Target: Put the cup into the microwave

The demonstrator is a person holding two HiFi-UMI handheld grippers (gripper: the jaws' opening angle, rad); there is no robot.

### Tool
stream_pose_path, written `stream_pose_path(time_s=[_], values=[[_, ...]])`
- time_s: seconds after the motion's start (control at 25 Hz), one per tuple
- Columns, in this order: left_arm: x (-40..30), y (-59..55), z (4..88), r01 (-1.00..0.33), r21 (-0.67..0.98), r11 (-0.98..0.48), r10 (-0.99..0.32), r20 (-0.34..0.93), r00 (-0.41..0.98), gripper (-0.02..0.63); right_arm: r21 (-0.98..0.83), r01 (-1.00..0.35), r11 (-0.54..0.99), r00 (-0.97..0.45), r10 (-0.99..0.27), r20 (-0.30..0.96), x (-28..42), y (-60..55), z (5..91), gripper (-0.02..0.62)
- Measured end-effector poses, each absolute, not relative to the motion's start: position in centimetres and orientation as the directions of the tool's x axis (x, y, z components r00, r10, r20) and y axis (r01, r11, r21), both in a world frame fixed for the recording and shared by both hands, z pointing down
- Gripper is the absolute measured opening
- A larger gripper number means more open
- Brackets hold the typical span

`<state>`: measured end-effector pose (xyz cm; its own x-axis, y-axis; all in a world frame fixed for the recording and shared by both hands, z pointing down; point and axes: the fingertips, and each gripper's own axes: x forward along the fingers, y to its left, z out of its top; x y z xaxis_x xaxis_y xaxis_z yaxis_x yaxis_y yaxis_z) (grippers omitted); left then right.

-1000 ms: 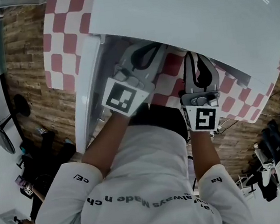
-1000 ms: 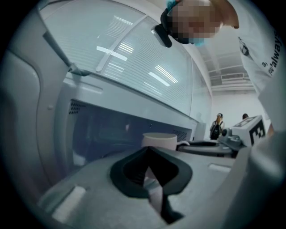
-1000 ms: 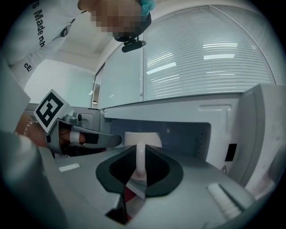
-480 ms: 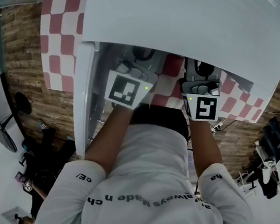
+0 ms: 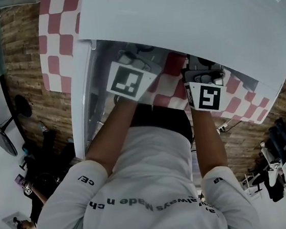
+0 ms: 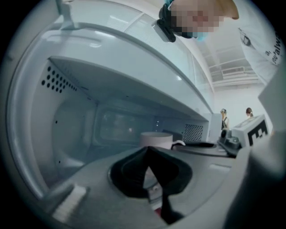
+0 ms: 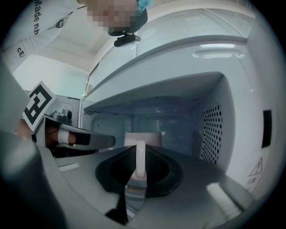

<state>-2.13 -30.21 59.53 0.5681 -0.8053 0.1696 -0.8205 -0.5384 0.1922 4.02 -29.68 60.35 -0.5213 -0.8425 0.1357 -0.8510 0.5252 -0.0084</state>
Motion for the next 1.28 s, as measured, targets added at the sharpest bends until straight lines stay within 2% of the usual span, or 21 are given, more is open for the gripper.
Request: stream_pose_path(time_s=[0.6,1.04,1.28], values=[[-2.0,-30.6,60.8,-0.829,0.180,-0.529,-0.806,0.197,0.558,0.003,0.011,-0.854,0.520,-0.513,-0.845,0.153,4.0,-30.6,61.8,0.038],[-2.2,-28.4,59.8,-0.834,0.186,-0.520,-0.802,0.228,0.552,0.003,-0.015,-0.864,0.502,-0.492,-0.839,0.232,4.3,-29.7,62.9,0.044],[-2.3,-27.2,58.7,-0.825,0.186,-0.533,-0.788,0.245,0.564,0.003,-0.055,-0.872,0.486,-0.482,-0.838,0.257,4.2,-29.1,61.6,0.115]])
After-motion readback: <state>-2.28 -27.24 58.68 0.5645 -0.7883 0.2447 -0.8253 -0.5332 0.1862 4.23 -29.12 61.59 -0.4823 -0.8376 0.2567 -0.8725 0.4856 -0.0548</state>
